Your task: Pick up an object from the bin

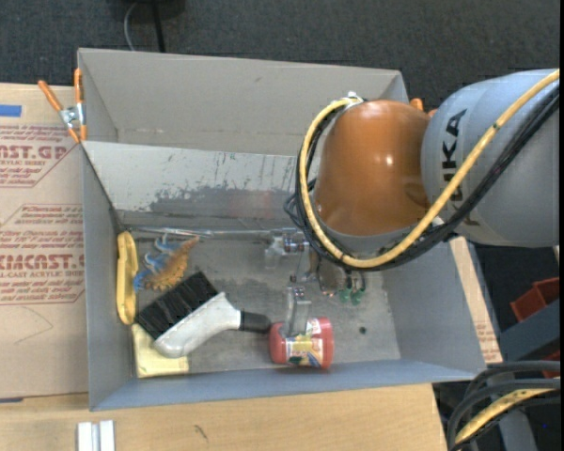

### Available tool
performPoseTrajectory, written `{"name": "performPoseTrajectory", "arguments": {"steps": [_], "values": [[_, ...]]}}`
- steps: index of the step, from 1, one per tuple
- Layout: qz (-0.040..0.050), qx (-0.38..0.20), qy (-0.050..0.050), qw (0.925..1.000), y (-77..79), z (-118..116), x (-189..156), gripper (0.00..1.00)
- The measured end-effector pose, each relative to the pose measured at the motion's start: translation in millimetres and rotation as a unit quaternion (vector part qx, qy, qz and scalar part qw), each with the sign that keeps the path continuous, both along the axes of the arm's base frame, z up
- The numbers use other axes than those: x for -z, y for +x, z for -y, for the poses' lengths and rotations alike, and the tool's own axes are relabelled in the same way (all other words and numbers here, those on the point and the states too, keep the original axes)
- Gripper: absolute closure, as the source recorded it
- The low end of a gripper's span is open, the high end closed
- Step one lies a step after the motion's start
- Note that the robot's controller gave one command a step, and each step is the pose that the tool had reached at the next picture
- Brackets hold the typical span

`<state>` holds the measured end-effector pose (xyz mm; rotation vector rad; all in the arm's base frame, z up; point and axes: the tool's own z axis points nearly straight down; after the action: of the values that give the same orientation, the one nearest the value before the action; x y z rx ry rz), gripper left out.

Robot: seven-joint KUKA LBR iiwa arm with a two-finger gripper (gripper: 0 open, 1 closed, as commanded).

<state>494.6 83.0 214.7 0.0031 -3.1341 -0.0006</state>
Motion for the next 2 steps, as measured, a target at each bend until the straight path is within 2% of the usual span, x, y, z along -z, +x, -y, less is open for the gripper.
{"name": "performPoseTrajectory", "arguments": {"steps": [1, 2], "values": [[0.0041, 0.001, 0.000, 1.0000, 1.6, 0.5, -4.6, 0.00], [0.0063, -0.045, 0.000, 0.9990, 1.0, -22.1, 43.9, 0.00]]}}
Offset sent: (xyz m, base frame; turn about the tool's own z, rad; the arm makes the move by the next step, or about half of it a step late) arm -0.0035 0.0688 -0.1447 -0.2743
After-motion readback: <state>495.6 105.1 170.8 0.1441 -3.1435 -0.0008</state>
